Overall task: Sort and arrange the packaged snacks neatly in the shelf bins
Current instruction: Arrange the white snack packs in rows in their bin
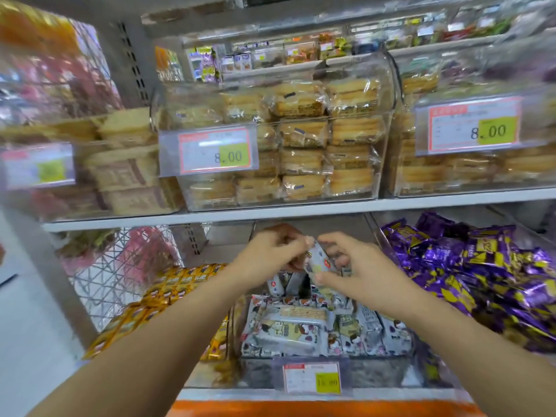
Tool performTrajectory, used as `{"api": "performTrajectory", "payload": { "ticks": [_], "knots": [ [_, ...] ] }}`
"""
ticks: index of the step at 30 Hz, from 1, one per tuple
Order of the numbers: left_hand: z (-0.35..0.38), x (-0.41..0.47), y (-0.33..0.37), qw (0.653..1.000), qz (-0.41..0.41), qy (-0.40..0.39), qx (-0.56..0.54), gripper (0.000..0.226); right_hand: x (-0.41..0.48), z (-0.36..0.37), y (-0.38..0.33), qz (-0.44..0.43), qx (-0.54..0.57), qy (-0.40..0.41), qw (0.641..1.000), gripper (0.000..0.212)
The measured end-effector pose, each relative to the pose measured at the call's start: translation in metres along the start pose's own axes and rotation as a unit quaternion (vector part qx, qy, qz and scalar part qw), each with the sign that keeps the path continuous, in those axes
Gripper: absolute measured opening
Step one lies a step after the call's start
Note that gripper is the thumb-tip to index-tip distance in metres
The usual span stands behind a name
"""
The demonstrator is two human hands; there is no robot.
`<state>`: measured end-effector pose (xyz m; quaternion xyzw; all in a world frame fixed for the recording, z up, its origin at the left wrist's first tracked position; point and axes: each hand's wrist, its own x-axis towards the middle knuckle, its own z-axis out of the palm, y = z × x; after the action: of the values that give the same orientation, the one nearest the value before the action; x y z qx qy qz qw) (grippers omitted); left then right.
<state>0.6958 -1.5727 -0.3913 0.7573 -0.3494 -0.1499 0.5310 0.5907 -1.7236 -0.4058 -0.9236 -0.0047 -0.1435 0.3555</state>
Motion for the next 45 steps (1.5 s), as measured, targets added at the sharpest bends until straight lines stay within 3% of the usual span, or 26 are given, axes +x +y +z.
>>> {"api": "performTrajectory", "payload": {
  "ticks": [3, 6, 8, 10, 12, 17, 23, 30, 34, 39, 42, 45],
  "knots": [
    [-0.003, -0.004, 0.004, 0.999, -0.015, -0.012, 0.026, 0.014, 0.000, -0.001, -0.001, 0.018, 0.013, -0.011, 1.000, 0.055],
    [-0.017, -0.008, -0.002, 0.984, 0.025, 0.035, 0.171, 0.007, -0.003, -0.006, 0.002, 0.036, -0.037, -0.050, 0.997, 0.048],
    [-0.029, -0.014, -0.010, 0.965, 0.047, 0.066, 0.249, 0.004, -0.005, -0.006, 0.004, 0.048, -0.131, -0.074, 0.987, 0.043],
    [-0.040, -0.020, -0.022, 0.953, 0.057, 0.091, 0.283, 0.006, -0.003, -0.003, 0.007, 0.054, -0.273, -0.098, 0.955, 0.046],
    [-0.050, -0.025, -0.034, 0.947, 0.062, 0.115, 0.294, 0.008, 0.003, 0.001, 0.007, 0.074, -0.322, -0.125, 0.936, 0.054],
    [-0.059, -0.033, -0.055, 0.954, 0.058, 0.160, 0.247, 0.010, 0.039, 0.013, 0.003, 0.091, -0.174, -0.095, 0.976, 0.054],
    [-0.060, -0.029, -0.079, 0.962, 0.056, 0.180, 0.199, 0.012, 0.108, 0.037, 0.026, 0.176, -0.194, -0.164, 0.951, 0.053],
    [-0.069, -0.015, -0.080, 0.958, 0.068, 0.185, 0.207, 0.015, 0.144, 0.058, 0.042, 0.195, -0.200, -0.210, 0.937, 0.052],
    [-0.067, -0.018, -0.079, 0.963, 0.071, 0.184, 0.185, 0.013, 0.155, 0.075, 0.048, 0.174, -0.145, -0.161, 0.961, 0.032],
    [-0.065, -0.022, -0.082, 0.965, 0.067, 0.175, 0.184, 0.014, 0.158, 0.095, 0.039, 0.100, -0.238, -0.087, 0.962, 0.028],
    [-0.069, -0.022, -0.083, 0.964, 0.061, 0.180, 0.187, 0.014, 0.147, 0.086, 0.024, 0.063, -0.181, -0.026, 0.981, 0.020],
    [-0.070, -0.020, -0.085, 0.961, 0.060, 0.176, 0.205, 0.015, 0.126, 0.069, 0.008, 0.057, -0.132, 0.015, 0.989, 0.028]
  ]
}}
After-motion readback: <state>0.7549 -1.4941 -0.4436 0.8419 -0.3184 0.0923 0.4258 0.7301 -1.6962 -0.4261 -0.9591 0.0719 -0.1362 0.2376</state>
